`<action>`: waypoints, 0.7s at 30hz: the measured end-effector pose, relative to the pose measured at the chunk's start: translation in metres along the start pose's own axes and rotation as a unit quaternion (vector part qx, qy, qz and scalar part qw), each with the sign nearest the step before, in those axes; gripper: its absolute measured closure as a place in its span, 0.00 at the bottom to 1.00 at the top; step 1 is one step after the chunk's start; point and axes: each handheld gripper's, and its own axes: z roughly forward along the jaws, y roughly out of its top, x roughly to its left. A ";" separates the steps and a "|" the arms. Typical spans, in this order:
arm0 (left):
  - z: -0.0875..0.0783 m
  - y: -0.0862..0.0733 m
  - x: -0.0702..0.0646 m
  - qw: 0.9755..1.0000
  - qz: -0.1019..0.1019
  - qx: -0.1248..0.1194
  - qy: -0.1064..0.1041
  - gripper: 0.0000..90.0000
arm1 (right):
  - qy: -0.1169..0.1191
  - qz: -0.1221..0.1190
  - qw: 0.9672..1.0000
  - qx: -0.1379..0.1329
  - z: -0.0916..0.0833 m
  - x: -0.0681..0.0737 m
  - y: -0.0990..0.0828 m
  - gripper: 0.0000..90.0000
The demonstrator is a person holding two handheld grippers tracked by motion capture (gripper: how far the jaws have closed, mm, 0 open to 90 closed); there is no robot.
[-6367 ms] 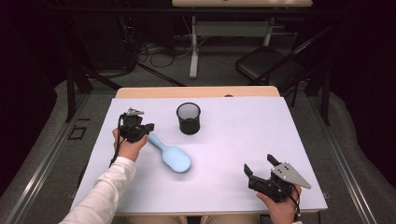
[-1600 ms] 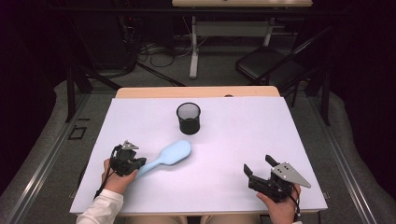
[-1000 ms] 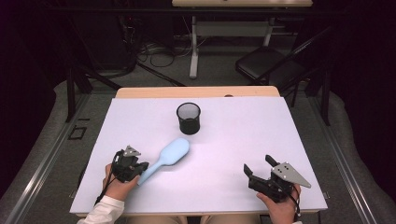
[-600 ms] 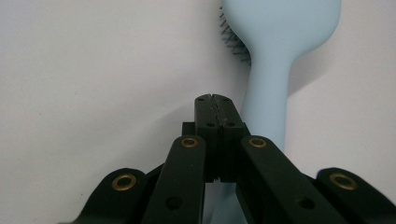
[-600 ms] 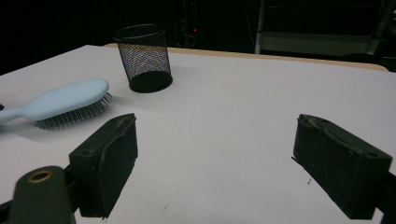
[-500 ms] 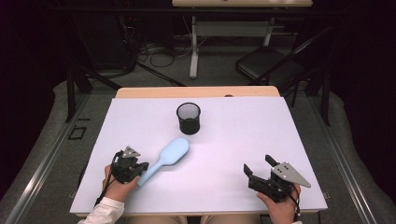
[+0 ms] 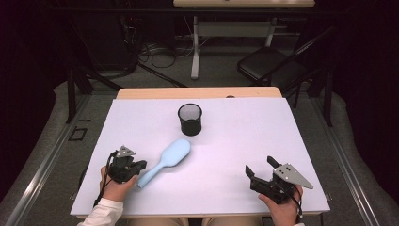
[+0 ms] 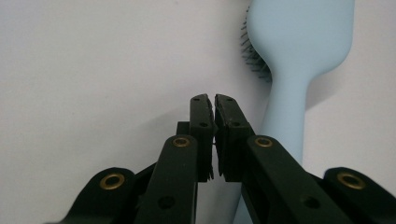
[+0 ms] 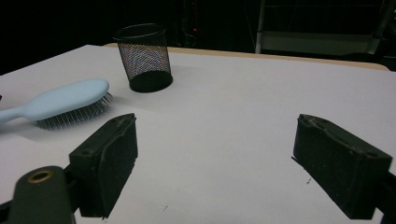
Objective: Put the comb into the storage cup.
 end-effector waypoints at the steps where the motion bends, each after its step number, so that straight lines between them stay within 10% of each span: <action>1: -0.001 0.000 0.001 1.000 0.000 -0.002 0.001 0.95 | 0.000 0.000 1.000 0.000 0.000 0.000 0.000 0.15; 21: -0.009 -0.003 0.012 0.998 -0.037 -0.042 0.012 0.77 | -0.001 -0.001 1.000 0.000 0.000 -0.001 0.000 0.15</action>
